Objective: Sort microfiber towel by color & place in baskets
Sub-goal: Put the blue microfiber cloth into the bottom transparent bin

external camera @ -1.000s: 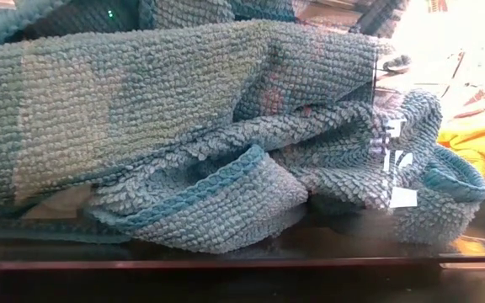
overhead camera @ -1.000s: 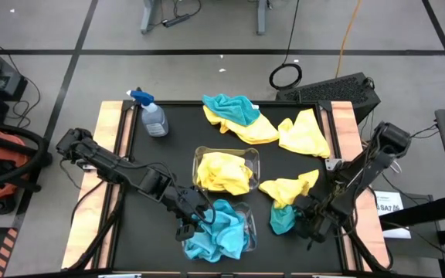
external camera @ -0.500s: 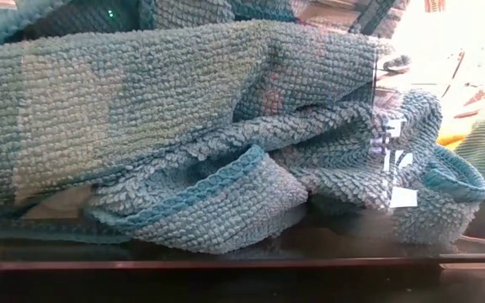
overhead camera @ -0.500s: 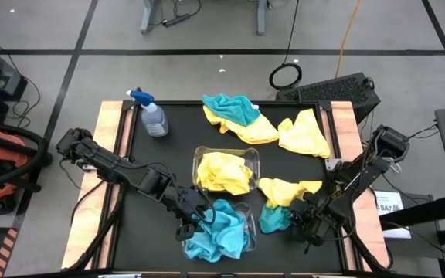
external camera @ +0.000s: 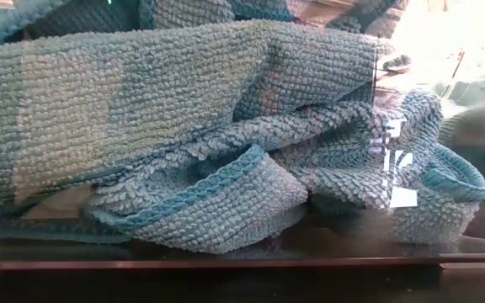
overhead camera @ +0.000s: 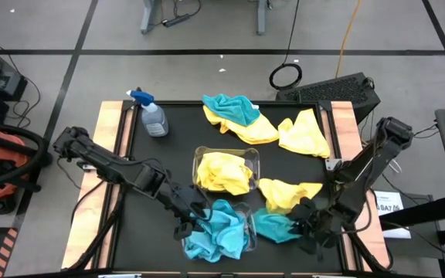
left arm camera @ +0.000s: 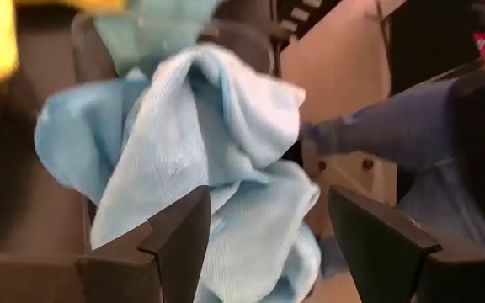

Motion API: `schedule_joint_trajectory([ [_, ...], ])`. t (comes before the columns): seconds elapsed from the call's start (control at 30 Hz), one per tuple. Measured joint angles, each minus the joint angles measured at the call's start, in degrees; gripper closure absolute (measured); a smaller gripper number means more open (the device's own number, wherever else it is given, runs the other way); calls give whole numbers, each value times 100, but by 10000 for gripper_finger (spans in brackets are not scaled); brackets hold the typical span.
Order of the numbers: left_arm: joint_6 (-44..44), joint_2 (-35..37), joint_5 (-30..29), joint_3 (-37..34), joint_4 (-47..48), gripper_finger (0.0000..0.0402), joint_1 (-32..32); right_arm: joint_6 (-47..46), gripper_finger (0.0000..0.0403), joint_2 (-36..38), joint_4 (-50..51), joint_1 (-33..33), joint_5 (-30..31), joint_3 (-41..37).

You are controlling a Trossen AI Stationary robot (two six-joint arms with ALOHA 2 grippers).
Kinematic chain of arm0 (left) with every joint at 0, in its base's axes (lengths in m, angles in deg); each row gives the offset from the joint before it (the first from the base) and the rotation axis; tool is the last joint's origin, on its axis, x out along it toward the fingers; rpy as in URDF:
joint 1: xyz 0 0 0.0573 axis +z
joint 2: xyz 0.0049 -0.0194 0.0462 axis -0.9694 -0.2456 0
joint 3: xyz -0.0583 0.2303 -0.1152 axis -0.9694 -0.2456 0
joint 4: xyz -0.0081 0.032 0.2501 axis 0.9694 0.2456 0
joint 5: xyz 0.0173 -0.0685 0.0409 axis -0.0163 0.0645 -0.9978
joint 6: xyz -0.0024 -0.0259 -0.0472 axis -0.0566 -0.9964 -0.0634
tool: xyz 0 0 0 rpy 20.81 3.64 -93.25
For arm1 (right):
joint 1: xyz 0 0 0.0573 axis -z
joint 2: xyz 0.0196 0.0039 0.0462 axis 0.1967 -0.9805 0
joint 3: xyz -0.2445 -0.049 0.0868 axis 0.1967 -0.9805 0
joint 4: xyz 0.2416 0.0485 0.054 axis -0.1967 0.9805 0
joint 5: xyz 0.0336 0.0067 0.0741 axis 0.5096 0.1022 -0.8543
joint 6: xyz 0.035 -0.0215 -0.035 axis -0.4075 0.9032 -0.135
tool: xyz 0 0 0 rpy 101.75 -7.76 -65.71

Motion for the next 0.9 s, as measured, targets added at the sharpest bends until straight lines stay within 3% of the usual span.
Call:
schedule_joint_trajectory([
  [0.47,656,824,-975,4,-1098,155,46,1406,402,633,259,63,553,993],
  [0.9,1953,848,-1798,4,-1716,155,123,2628,403,654,244,663,700,2071],
])
